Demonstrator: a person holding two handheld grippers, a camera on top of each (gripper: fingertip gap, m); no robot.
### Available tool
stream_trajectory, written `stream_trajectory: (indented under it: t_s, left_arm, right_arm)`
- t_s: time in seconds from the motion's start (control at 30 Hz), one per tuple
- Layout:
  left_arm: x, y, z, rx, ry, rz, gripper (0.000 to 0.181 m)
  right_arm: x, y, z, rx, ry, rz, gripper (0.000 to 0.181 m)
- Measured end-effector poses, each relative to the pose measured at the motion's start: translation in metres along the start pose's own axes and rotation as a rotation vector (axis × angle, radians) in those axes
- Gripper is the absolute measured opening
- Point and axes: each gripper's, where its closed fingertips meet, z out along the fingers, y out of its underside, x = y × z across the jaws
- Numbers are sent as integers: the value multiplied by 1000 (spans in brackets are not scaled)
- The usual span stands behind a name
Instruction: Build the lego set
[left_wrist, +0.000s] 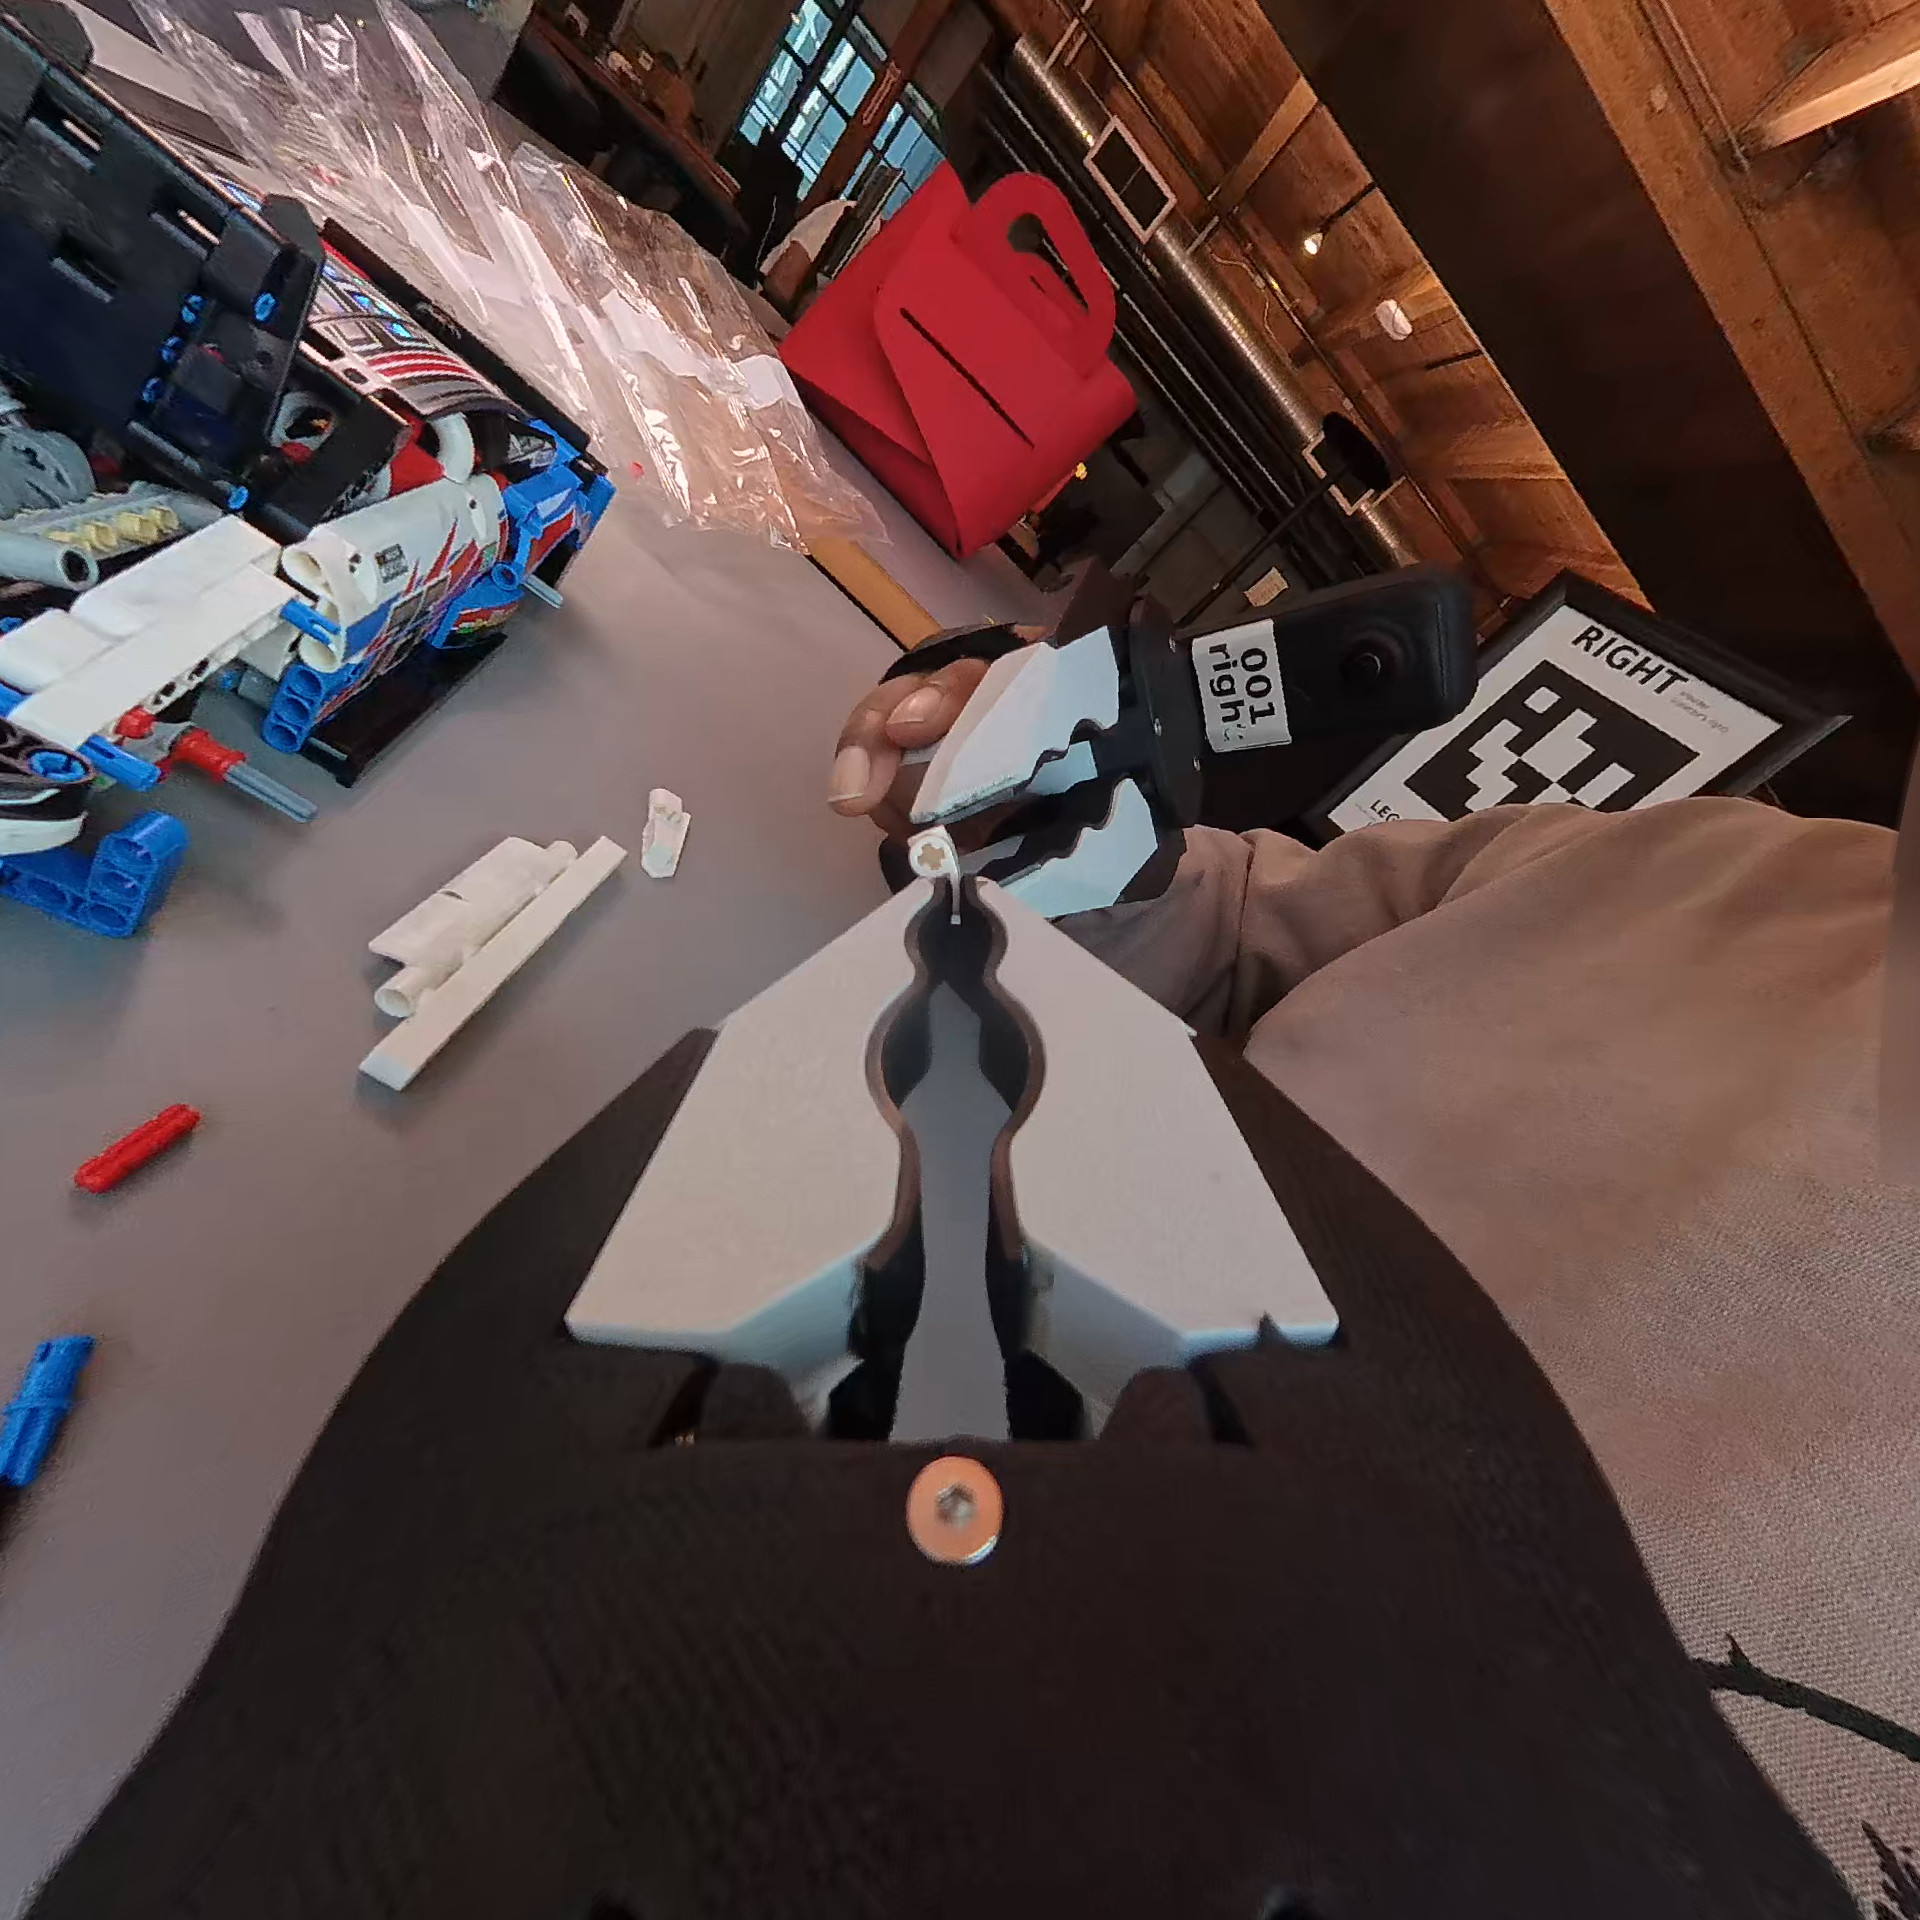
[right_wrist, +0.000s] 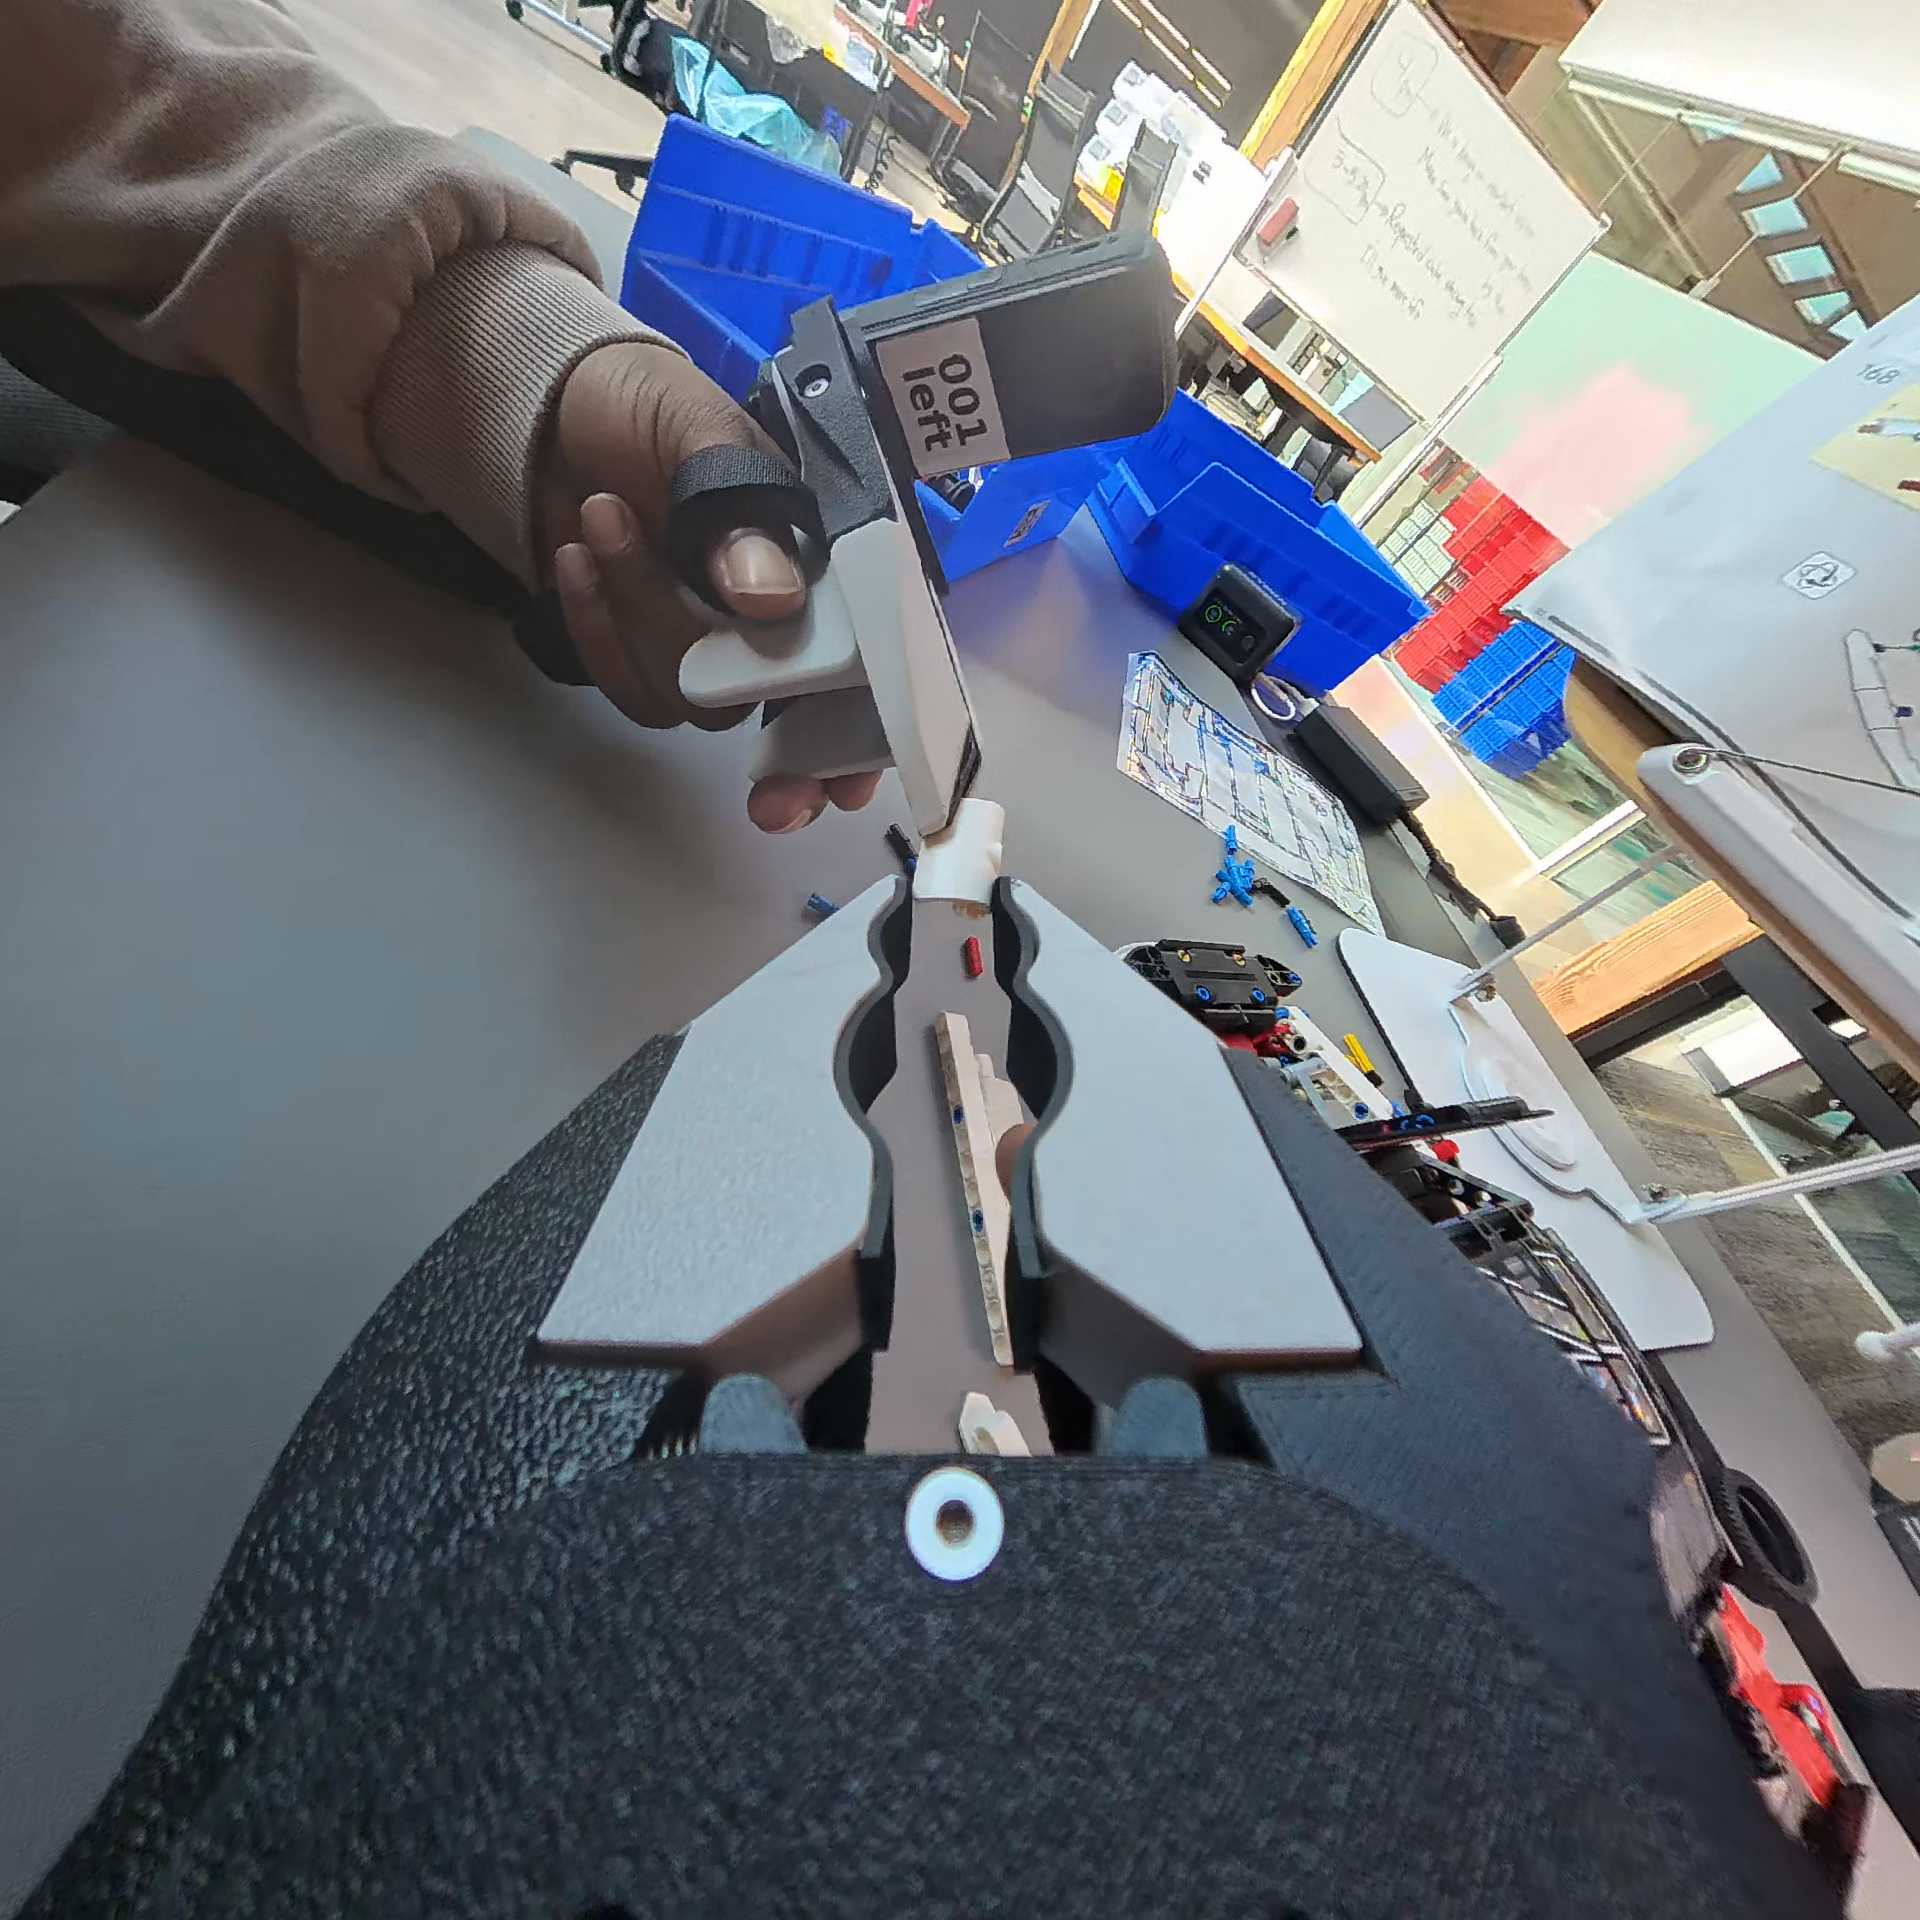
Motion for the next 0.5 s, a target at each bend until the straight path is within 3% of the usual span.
stream_trajectory:
  t_s: [0.5]
  left_arm:
    - [-7,8,-1,-62,-65,67,9]
  right_arm:
    - [-5,1,-1,8,-55,51,13]
